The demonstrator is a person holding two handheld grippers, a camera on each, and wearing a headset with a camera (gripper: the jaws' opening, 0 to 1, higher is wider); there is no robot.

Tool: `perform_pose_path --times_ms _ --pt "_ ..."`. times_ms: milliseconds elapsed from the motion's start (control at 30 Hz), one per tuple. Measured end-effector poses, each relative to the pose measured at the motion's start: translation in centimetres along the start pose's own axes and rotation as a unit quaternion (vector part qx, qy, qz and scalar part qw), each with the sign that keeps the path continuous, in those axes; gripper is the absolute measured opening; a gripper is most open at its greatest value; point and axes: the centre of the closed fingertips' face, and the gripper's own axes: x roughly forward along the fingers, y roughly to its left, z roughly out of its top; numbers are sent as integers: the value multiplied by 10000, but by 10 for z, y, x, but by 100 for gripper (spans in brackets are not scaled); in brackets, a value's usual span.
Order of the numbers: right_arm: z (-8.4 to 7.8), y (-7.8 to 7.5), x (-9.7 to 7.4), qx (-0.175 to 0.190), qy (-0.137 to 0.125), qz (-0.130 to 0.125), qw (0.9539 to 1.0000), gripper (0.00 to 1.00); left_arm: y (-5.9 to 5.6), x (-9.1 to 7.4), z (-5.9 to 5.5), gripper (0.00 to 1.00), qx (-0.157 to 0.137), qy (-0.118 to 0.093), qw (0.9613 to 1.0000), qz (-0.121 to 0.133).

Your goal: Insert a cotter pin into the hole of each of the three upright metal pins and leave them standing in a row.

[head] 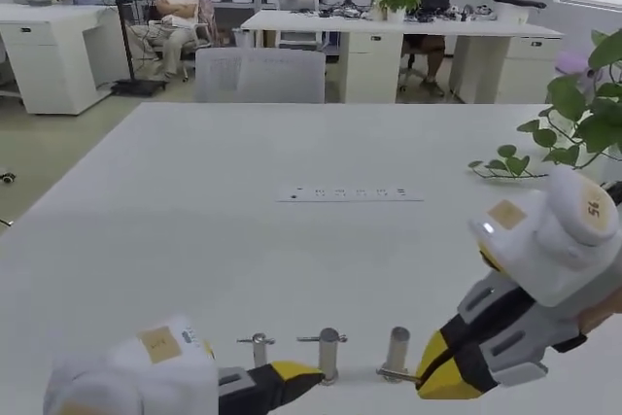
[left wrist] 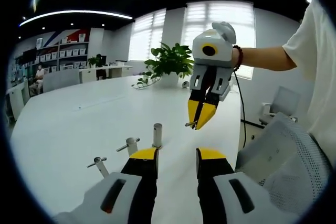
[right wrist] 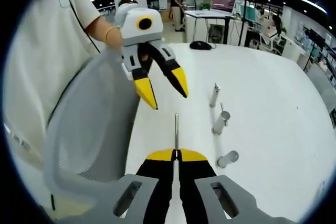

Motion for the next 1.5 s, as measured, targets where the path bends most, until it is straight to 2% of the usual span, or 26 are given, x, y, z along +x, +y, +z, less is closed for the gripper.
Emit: perform_pose_path --times_ms 333,633,800,1200,1433,1500 --pt "-20 -17 -8 121 247 -259 9993 3 10 27 -7 28 -213 73 9992 323" --pt "-40 -34 -12 191 527 -439 9975 3 13 51 -13 28 -212 119 9983 532" --pt "-49 -43 -13 203 658 -521 9963 3 17 62 -17 26 -333 171 9971 666" --pt "-70 -62 -10 221 930 -571 9938 3 29 86 -26 27 -385 237 9934 1059" --pt "-77 -72 -6 199 1036 -557 9929 3 36 102 -29 27 -490 191 9911 1225" --pt "-78 -74 -6 208 1039 -560 9928 3 38 107 -28 27 -435 144 9912 1244"
